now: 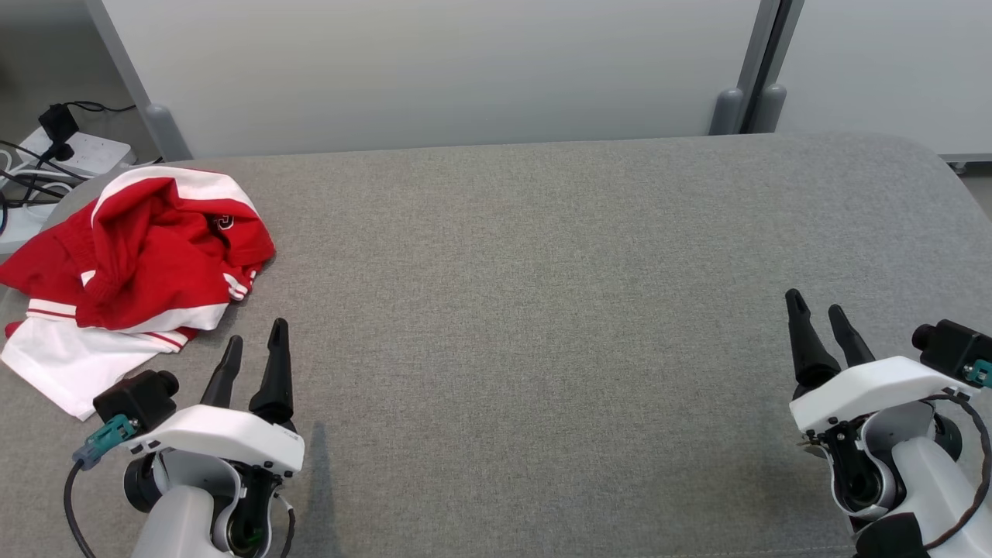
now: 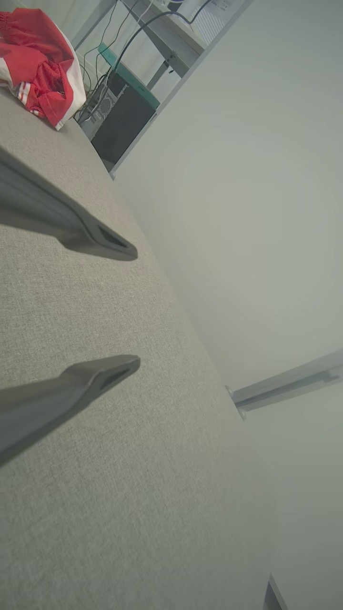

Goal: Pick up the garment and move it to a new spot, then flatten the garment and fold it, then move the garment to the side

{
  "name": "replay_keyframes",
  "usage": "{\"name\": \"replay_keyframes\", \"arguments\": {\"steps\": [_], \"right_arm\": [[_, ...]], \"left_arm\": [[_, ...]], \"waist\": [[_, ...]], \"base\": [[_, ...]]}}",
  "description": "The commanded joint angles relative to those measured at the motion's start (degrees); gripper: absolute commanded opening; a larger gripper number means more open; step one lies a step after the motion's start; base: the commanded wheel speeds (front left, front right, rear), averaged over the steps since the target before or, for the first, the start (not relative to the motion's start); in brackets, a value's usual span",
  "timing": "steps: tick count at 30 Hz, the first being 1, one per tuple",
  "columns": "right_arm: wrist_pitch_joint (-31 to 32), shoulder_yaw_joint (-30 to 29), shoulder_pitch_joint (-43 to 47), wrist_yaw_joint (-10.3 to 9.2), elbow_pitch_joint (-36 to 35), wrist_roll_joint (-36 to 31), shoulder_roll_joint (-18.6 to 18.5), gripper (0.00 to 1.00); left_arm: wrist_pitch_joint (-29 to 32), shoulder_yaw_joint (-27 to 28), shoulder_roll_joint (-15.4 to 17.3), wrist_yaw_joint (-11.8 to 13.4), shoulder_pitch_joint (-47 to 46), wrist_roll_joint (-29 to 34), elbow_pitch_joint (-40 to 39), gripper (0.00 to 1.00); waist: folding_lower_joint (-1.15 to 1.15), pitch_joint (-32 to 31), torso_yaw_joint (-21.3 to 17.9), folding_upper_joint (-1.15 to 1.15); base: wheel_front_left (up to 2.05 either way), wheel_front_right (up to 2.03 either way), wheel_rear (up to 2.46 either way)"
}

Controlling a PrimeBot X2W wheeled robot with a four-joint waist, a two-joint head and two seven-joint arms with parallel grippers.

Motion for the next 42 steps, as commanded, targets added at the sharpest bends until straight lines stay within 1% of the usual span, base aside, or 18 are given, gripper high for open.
{"name": "replay_keyframes", "arguments": {"steps": [1,28,35,42], "right_arm": [[-1.07,1.04,-3.17,0.33,-0.53,-1.62,-0.66,1.0],[-5.61,5.03,-10.02,0.4,6.89,-18.93,-2.2,1.0],[-6.79,4.58,-11.75,0.41,8.03,-24.35,-2.48,1.0],[-7.82,2.41,-12.34,0.43,7.78,-29.18,-2.32,1.0]], "left_arm": [[-0.81,1.36,0.89,0.07,-3.73,1.84,-1.06,1.0],[-5.35,2.42,0.99,0.1,-10.55,20.85,8.02,1.0],[-6.52,2.69,1.11,0.18,-12.04,26.04,9.13,1.0],[-7.56,3.69,1.04,0.86,-12.69,30.07,9.38,1.0]], "waist": [[0.0,0.0,-0.01,0.0],[0.0,-0.01,-0.04,0.0],[0.0,-0.02,0.02,0.0],[0.0,0.06,-0.16,0.0]], "base": [[0.0,0.0,0.0],[0.0,0.0,0.0],[0.0,0.0,0.0],[0.0,0.0,0.0]]}}
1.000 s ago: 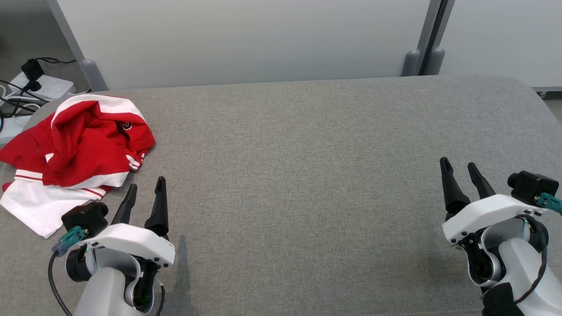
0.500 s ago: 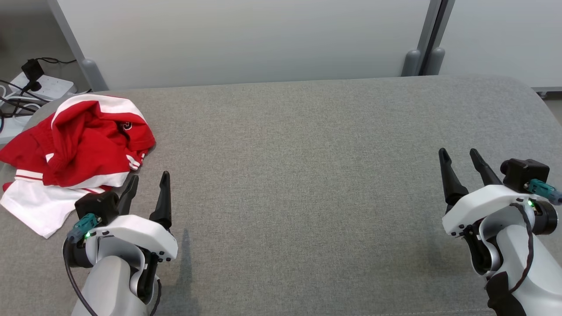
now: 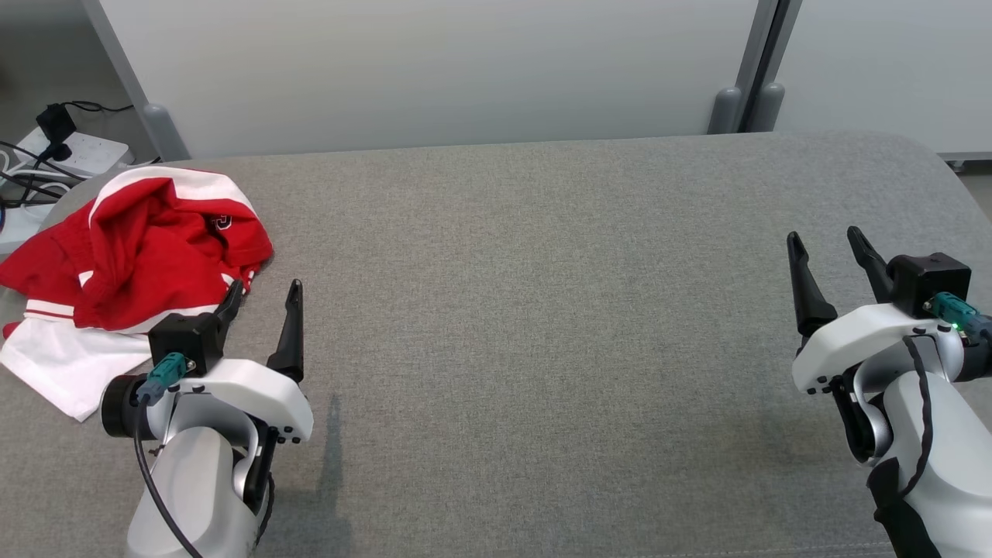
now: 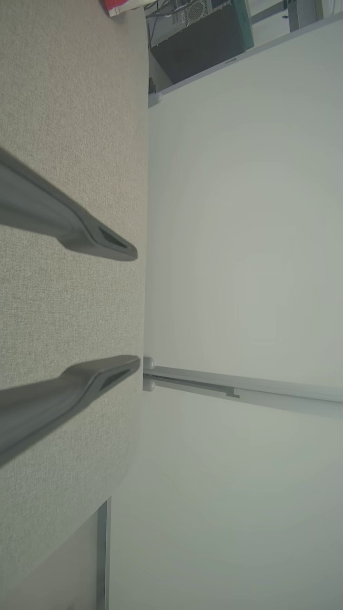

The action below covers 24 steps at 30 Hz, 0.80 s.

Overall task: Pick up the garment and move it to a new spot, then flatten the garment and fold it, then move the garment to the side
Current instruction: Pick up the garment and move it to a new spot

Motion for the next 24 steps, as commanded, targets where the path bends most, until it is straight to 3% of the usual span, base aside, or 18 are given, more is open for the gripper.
{"name": "replay_keyframes", "arguments": {"steps": [1,24], "right_arm": [[-0.84,0.48,-1.84,0.41,-1.39,-0.92,-0.05,1.0],[-0.84,-4.54,1.48,0.41,-5.31,-3.07,1.98,1.0]], "left_arm": [[-0.74,1.86,1.16,0.52,-2.78,0.85,-1.42,1.0],[-0.74,3.02,0.5,1.39,0.54,0.88,-5.35,1.0]], "waist": [[0.0,0.01,-0.07,0.0],[0.0,-0.18,0.75,0.0]], "base": [[0.0,0.0,0.0],[0.0,0.0,0.0]]}}
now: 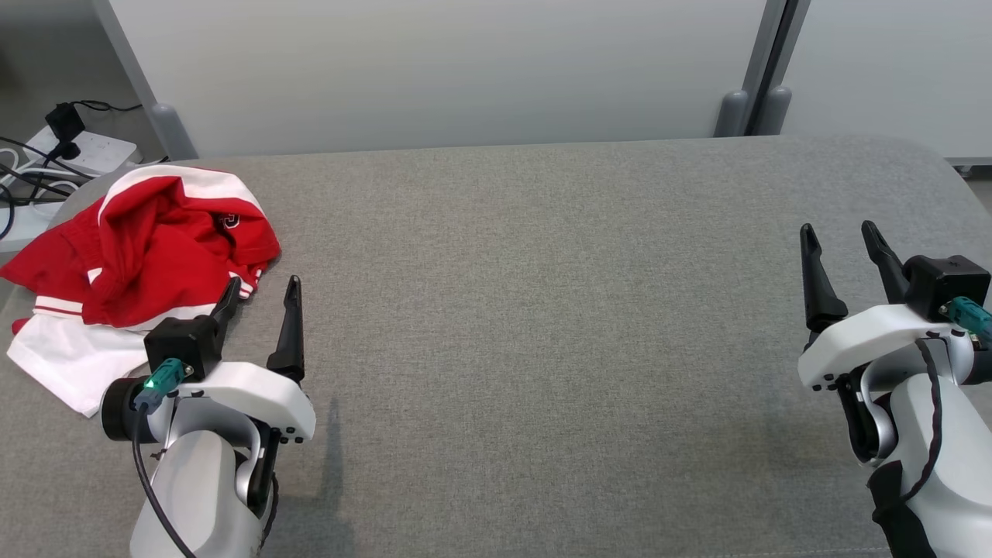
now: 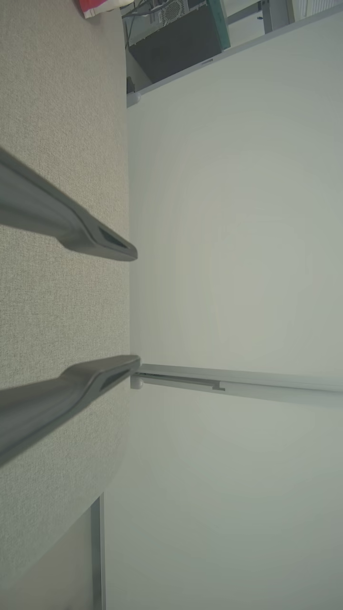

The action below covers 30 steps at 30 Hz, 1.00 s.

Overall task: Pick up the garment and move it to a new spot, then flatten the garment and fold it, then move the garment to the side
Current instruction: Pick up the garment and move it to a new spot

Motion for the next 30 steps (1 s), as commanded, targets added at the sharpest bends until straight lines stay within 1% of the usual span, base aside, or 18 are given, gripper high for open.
{"name": "replay_keyframes", "arguments": {"steps": [1,8,13,21,22,27,30], "right_arm": [[-0.77,1.08,-0.34,0.26,-1.42,0.02,0.12,1.0],[-0.77,2.87,-0.04,0.26,-1.42,1.2,0.2,1.0],[-0.77,4.91,-0.1,0.26,-1.12,2.28,0.17,1.0],[-0.77,7.52,0.39,0.26,-1.01,3.53,0.5,1.0],[-0.77,7.52,0.39,0.26,-1.01,3.53,0.5,1.0],[-0.77,8.78,0.65,0.26,-0.85,3.91,0.62,1.0],[-0.77,9.68,0.57,0.26,-0.91,4.02,0.84,1.0]], "left_arm": [[-0.58,1.75,1.59,0.68,-0.88,0.56,-1.78,1.0],[-0.58,1.66,1.5,0.88,-0.78,0.52,-1.72,1.0],[-0.58,1.88,1.48,0.9,-0.62,0.4,-1.51,1.0],[-0.58,2.57,1.45,0.82,0.35,0.1,-1.44,1.0],[-0.58,2.57,1.45,0.82,0.35,0.1,-1.44,1.0],[-0.58,3.17,1.44,0.81,0.85,-0.03,-1.37,1.0],[-0.58,3.69,1.44,0.77,1.17,-0.24,-1.55,1.0]], "waist": [[0.0,0.06,0.36,0.0],[0.0,0.28,3.82,0.0],[0.0,0.32,7.92,0.0],[0.0,0.24,15.52,0.0],[0.0,0.24,15.52,0.0],[0.0,0.38,19.66,0.0],[0.0,0.53,21.14,0.0]], "base": [[0.0,0.0,0.0],[0.0,0.0,0.0],[0.0,0.0,0.0],[0.0,0.0,0.0],[0.0,0.0,0.0],[0.0,0.0,0.0],[0.0,0.0,0.0]]}}
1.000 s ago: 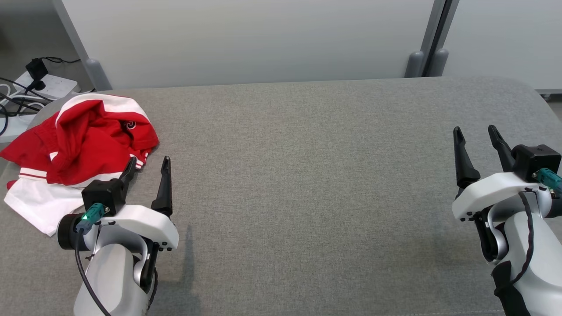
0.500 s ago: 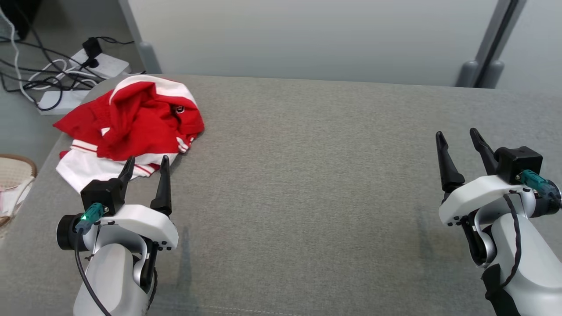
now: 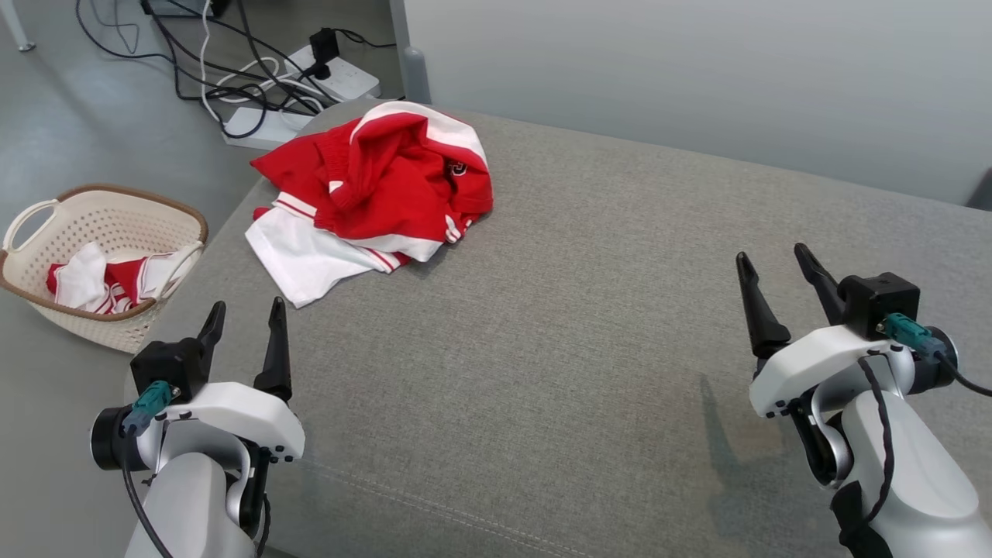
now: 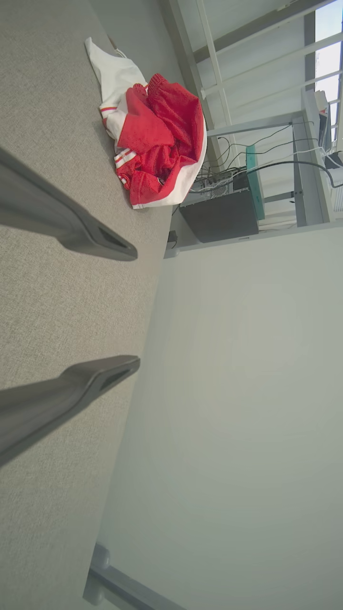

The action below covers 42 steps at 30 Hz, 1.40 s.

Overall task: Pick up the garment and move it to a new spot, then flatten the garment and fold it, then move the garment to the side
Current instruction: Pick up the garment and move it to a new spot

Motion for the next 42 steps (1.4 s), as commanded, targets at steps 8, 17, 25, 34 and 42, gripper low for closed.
{"name": "replay_keyframes", "arguments": {"steps": [8,17,25,34,42], "right_arm": [[-0.77,4.06,-1.31,0.26,-0.84,1.08,0.63,1.0],[-0.77,6.04,-3.0,0.26,-0.75,1.94,-0.81,1.0],[-0.77,6.82,-5.59,0.26,-2.48,2.36,-2.05,1.0],[-0.77,6.8,-7.85,0.26,-4.95,2.64,-2.6,1.0],[-0.77,5.68,-8.14,0.26,-5.64,2.88,-2.88,1.0]], "left_arm": [[-0.58,3.43,1.58,-0.89,-1.64,-2.23,-0.42,1.0],[-0.58,-0.52,5.75,-2.05,-10.54,-5.03,6.96,1.0],[-0.58,-8.1,12.05,-2.07,-20.3,-11.14,12.34,1.0],[-0.57,-12.74,19.87,-2.08,-27.93,-18.97,16.88,1.0],[-0.57,-12.12,22.74,-2.08,-29.22,-24.44,20.22,1.0]], "waist": [[0.0,1.5,0.65,0.0],[0.0,6.61,-3.75,0.0],[0.0,13.09,-8.48,0.0],[0.0,20.05,-12.34,0.0],[0.0,22.9,-14.39,0.0]], "base": [[0.0,0.0,0.0],[0.0,0.0,0.0],[0.0,0.0,0.0],[0.0,0.0,0.0],[0.0,0.0,0.0]]}}
